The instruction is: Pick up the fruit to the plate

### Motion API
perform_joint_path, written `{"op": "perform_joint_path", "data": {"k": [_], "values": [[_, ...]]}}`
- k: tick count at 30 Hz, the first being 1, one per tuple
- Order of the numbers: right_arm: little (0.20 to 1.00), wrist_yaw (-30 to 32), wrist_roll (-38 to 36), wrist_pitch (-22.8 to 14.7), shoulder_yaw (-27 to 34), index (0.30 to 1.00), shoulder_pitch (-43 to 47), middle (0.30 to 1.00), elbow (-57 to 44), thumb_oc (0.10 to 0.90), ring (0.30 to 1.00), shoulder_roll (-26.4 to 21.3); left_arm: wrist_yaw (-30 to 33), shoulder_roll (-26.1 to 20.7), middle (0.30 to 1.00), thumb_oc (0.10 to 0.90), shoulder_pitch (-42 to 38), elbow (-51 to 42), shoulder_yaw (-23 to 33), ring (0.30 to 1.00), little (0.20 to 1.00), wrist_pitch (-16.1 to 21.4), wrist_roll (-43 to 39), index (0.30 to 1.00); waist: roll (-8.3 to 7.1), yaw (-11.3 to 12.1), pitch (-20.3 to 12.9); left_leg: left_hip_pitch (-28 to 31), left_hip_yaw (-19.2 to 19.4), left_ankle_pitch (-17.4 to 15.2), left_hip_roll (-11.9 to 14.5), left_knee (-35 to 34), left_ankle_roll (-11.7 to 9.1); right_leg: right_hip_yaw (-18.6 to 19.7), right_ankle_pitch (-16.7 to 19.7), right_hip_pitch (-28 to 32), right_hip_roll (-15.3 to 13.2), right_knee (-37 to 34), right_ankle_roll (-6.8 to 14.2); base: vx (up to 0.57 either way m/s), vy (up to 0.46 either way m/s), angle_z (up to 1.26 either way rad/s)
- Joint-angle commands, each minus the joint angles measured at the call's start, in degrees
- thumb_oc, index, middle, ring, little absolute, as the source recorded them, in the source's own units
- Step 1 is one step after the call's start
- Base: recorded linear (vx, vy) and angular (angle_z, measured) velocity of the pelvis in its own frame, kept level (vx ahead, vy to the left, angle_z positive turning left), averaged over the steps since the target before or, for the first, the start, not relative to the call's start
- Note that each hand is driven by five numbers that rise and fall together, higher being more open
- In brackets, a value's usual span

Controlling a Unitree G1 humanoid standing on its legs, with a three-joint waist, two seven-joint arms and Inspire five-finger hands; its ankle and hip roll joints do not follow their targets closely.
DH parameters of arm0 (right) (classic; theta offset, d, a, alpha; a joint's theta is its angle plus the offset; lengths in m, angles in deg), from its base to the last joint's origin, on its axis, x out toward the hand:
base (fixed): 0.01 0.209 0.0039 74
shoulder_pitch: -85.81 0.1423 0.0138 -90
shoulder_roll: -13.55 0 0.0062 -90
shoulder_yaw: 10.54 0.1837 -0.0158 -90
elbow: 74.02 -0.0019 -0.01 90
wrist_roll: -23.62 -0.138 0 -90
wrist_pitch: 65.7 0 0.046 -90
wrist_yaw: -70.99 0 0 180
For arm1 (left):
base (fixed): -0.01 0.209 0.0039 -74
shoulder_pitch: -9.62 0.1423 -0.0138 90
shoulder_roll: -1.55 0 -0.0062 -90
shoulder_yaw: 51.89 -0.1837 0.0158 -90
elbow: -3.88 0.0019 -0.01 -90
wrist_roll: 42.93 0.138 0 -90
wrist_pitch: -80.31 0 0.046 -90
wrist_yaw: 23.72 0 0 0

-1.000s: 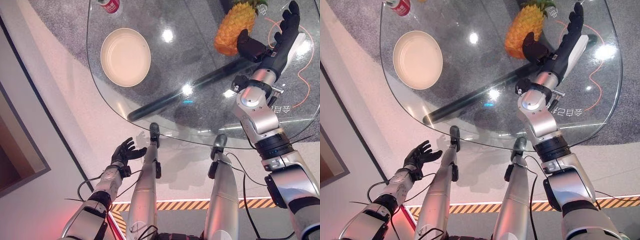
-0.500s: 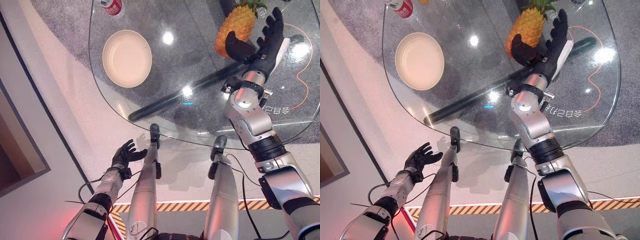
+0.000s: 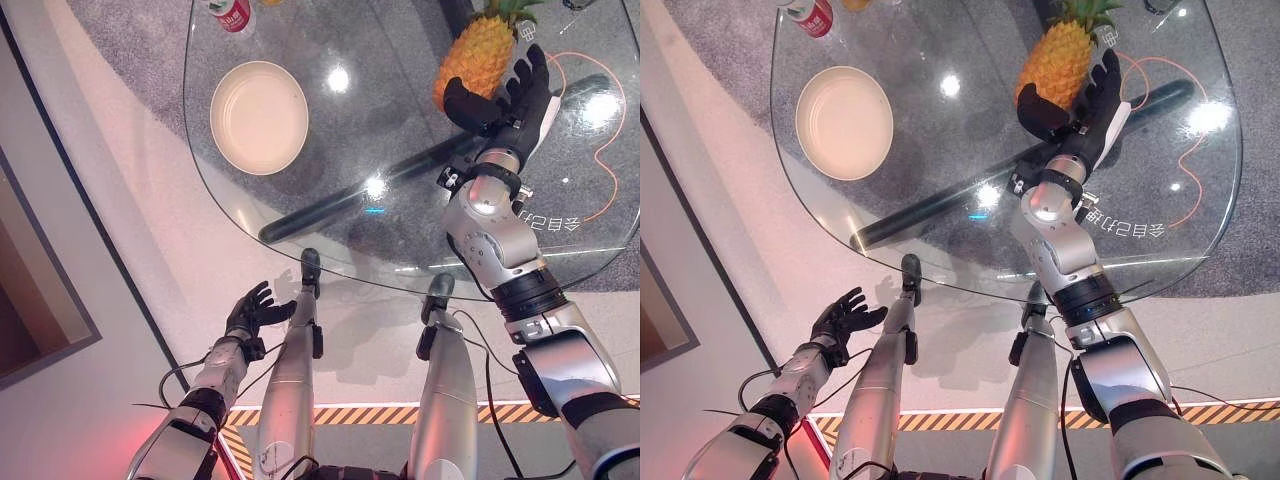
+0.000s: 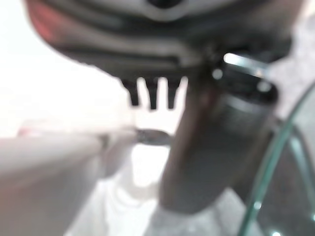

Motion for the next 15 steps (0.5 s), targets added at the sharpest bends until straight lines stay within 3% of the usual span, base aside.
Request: {"op": "perform_joint_path", "data": {"k": [1,15], "values": [[0.9,3.03,-0.08,-3.66,1.21,0.9,7.28,0.9,-0.65,0.8,0.9,-1.93,-0.02,-0.7,0.9,0.8,1.08,2.63,-2.71,0.9,0.9,1.39,-2.35,0.9,0.3,1.39,-0.99,0.77,-0.6,-4.84,1.07,3.89,-0.34,-5.41,11.35,3.05,-0.88,-12.55,-0.89,0.0,0.0,0.0],[0.9,2.82,-6.33,-3.42,-0.86,0.9,12.05,0.9,8.6,0.8,0.9,-1.97,-0.13,-1.11,0.9,0.8,1.01,2.34,-3.89,0.9,0.9,0.86,-2.4,0.9,0.6,2.89,-0.99,0.55,-1.23,-4.93,0.78,4.17,-0.36,-6.1,11.32,3.37,-1.26,-12.39,-0.85,0.01,-0.001,0.03]]}}
